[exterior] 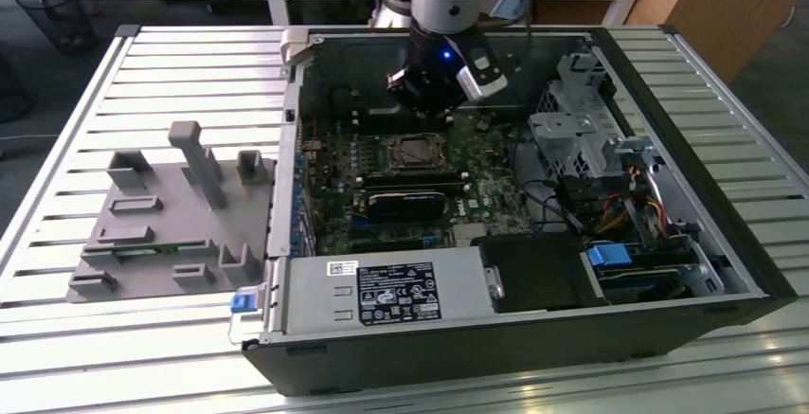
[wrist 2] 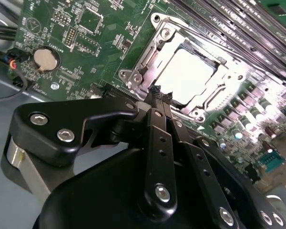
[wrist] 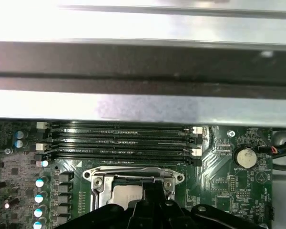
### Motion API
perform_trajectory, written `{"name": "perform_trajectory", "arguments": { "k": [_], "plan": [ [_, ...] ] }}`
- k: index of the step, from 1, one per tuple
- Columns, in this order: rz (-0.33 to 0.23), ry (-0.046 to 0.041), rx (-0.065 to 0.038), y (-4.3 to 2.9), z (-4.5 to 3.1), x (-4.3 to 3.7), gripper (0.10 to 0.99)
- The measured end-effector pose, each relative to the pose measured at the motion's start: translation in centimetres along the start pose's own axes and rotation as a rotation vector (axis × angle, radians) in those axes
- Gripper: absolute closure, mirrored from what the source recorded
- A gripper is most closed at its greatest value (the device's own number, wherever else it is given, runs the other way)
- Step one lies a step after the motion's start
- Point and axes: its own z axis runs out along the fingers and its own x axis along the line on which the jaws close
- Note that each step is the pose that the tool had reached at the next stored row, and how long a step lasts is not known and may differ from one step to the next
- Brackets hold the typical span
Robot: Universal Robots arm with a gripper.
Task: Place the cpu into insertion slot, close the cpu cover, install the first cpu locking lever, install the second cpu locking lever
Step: 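Install the second cpu locking lever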
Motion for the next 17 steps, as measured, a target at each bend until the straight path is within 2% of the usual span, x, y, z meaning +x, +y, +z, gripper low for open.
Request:
{"name": "perform_trajectory", "arguments": {
  "k": [4, 8, 17],
  "plan": [
    [0.0, 0.0002, 0.001, 0.05, -0.9, -0.01, 0.965],
    [0.0, 0.002, 0.002, -0.08, -1.12, -0.03, 0.965],
    [0.0, 0.0031, 0.002, -1.68, -1.21, -0.02, 0.965]
  ]
}}
